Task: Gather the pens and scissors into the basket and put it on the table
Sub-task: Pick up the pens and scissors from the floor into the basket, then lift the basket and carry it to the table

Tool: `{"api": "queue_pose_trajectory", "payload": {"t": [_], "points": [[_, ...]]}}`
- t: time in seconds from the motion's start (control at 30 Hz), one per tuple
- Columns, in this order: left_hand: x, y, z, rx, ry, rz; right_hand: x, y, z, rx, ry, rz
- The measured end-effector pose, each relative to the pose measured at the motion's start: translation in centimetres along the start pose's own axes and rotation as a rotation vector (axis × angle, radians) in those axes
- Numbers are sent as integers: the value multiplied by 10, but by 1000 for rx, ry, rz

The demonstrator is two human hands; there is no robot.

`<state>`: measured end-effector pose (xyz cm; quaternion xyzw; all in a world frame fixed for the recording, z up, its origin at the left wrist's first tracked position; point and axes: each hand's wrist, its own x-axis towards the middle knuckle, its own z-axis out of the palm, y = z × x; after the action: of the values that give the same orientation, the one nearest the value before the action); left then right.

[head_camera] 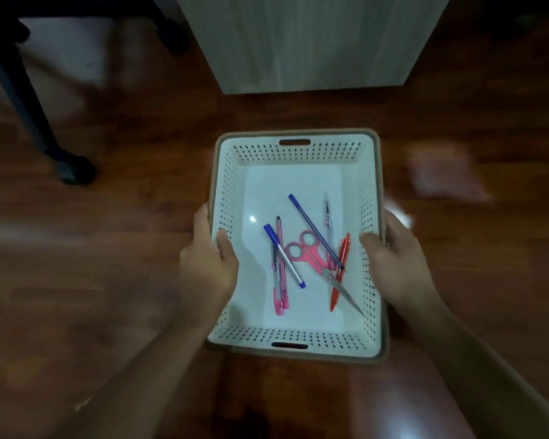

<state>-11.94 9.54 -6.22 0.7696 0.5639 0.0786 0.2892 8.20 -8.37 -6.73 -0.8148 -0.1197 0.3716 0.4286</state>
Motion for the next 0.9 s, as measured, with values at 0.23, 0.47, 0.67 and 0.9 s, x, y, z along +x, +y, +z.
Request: {"api": "queue_pose_trajectory", "payload": {"t": [0.23,0.47,0.67,0.9], "points": [[8,4,-6,-145,-95,-211,7,-5,2,-19,23,126],[1,20,-40,-237,-168,-224,-14,-49,-9,-153,12,205],[-27,87,-146,-285,-198,-262,-91,-158,-63,-158,20,197],[-72,199,-354,-295,-238,-239,-223,-345,-127,-73,84,264]]}}
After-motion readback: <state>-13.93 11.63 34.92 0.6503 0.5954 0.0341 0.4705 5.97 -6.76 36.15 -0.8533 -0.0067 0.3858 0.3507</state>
